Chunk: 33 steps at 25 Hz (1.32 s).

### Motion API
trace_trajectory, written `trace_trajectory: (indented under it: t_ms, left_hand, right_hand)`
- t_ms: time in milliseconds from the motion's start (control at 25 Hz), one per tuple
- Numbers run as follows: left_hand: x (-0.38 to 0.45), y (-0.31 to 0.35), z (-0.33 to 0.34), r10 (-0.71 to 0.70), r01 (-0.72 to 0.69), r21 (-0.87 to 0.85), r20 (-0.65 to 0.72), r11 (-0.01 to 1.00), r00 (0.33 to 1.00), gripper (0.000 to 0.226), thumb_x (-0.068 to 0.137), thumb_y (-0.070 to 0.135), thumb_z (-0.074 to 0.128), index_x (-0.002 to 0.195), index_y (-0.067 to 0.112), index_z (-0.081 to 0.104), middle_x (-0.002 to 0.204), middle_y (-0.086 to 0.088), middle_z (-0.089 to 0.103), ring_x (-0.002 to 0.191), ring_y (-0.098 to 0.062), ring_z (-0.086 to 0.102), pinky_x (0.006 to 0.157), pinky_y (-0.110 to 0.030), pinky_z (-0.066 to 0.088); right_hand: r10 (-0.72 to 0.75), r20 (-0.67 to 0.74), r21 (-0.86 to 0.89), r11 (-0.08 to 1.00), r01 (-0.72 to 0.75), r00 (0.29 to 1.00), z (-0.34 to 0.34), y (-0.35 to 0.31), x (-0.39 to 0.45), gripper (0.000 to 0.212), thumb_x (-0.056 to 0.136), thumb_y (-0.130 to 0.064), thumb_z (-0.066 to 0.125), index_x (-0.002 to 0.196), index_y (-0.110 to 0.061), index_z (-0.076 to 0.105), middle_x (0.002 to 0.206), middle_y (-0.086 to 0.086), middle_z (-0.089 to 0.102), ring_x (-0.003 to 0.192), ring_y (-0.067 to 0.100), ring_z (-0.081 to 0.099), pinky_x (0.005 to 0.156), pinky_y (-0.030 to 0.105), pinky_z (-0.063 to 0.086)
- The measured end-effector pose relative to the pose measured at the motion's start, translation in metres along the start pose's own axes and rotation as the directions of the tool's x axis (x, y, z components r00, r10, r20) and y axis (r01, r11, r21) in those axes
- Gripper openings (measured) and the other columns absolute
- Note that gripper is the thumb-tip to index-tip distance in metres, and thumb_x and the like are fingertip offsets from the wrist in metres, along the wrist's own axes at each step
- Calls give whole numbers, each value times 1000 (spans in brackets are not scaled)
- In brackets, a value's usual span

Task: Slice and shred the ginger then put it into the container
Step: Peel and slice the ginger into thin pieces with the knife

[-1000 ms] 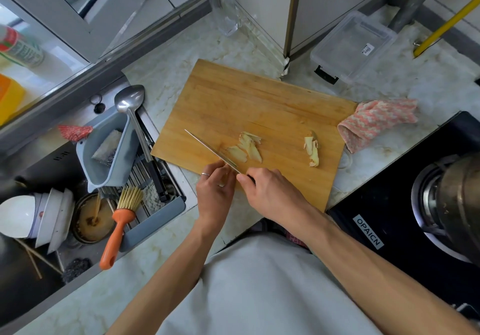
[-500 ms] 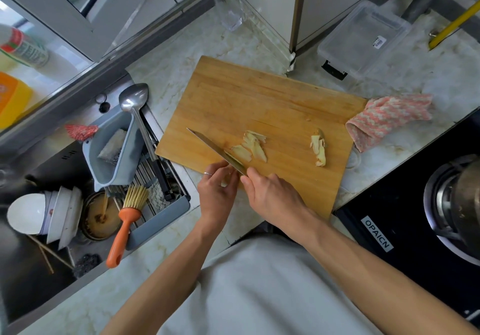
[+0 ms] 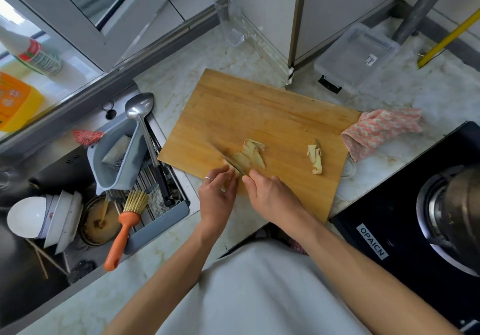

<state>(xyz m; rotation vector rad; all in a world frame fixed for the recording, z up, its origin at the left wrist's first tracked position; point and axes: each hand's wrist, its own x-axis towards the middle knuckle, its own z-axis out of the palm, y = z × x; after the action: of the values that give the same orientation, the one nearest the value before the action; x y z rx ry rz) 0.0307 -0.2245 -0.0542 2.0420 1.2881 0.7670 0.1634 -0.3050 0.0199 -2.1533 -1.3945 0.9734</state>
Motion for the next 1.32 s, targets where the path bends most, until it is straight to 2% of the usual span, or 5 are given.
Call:
trace_trajectory:
  t_ms: [120, 320, 760, 1160, 1320]
  left_hand:
    - [1, 2, -2, 24, -24, 2, 7, 1000, 1000, 12, 85, 7, 76, 97, 4, 78, 106, -11, 71, 87, 3, 56, 77, -2, 43]
    - [0, 5, -2, 15, -15, -15, -9, 1000, 1000, 13, 86, 8, 75, 98, 3, 78, 108, -11, 70, 85, 4, 55, 76, -1, 42]
    - [-3, 3, 0, 19, -19, -18, 42, 1000, 999, 16, 87, 8, 75, 102, 3, 78, 111, -12, 69, 81, -16, 66, 73, -3, 44]
    - [-6, 11, -1, 3, -4, -34, -12, 999, 1000, 16, 84, -7, 71, 96, 2, 78, 109, -12, 70, 85, 3, 56, 70, 0, 39]
    - [-6, 12, -2, 7, -8, -41, -17, 999, 1000, 17, 83, -7, 70, 95, 2, 78, 108, -12, 70, 85, 3, 55, 69, 0, 39]
  right_hand:
    - [101, -14, 168, 981, -98, 995, -4, 1, 15, 39, 107, -38, 35, 71, -24, 36, 60, -4, 44, 61, 28, 47, 60, 33, 32]
    - [116, -28, 197, 974, -108, 993, -11, 4, 6, 42, 107, -38, 36, 67, -25, 34, 57, -3, 45, 52, 15, 39, 58, 36, 32]
    - [57, 23, 17, 998, -58, 998, -24, -12, -29, 42, 105, -48, 31, 69, -27, 29, 64, 2, 43, 60, 29, 41, 44, 32, 22]
    - [83, 60, -91, 993, -77, 995, -29, -29, -30, 35, 107, -47, 29, 89, -18, 39, 77, 5, 46, 69, 33, 45, 62, 36, 35]
    - [84, 61, -108, 991, -77, 995, -30, -31, -30, 35, 107, -46, 29, 91, -17, 40, 76, 4, 44, 69, 32, 44, 62, 36, 35]
